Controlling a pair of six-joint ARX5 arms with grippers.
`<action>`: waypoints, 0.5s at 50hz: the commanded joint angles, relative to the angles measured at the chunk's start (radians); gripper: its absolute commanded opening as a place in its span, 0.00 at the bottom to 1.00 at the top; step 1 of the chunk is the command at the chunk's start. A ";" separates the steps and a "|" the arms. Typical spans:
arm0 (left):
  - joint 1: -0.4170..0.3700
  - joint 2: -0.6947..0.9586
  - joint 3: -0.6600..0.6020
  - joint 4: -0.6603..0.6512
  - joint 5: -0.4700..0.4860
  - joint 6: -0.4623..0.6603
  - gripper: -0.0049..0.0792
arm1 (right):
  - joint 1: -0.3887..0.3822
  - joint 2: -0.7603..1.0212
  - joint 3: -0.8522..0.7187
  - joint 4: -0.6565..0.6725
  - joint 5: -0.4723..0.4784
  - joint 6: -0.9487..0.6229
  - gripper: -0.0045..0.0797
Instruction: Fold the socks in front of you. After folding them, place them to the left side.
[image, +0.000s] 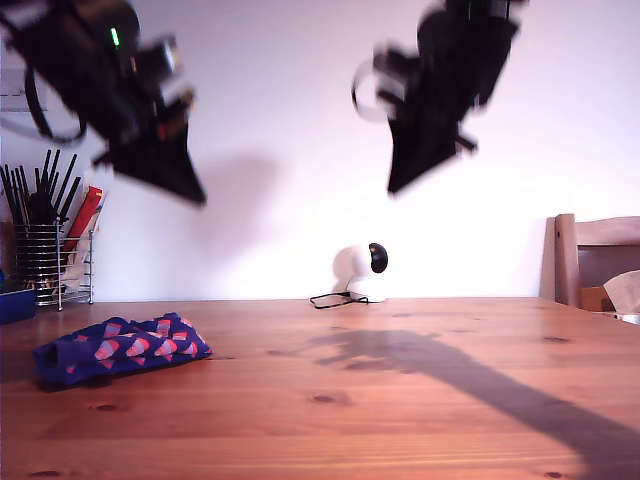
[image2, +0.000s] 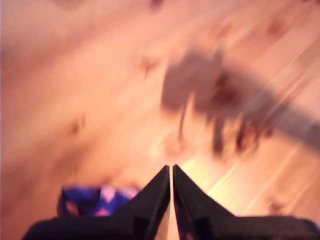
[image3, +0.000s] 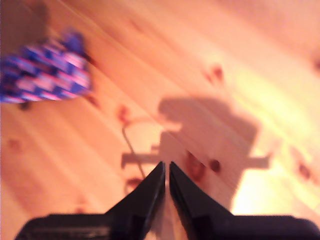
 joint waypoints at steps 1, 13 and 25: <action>0.008 -0.033 -0.067 0.020 0.019 0.004 0.04 | 0.008 -0.031 -0.001 0.002 -0.003 0.007 0.04; 0.037 -0.135 -0.147 0.059 0.086 -0.022 0.04 | 0.011 -0.134 -0.003 0.019 0.015 0.015 0.04; 0.039 -0.196 -0.182 0.053 0.092 -0.025 0.04 | 0.028 -0.222 -0.099 0.040 0.016 0.003 0.04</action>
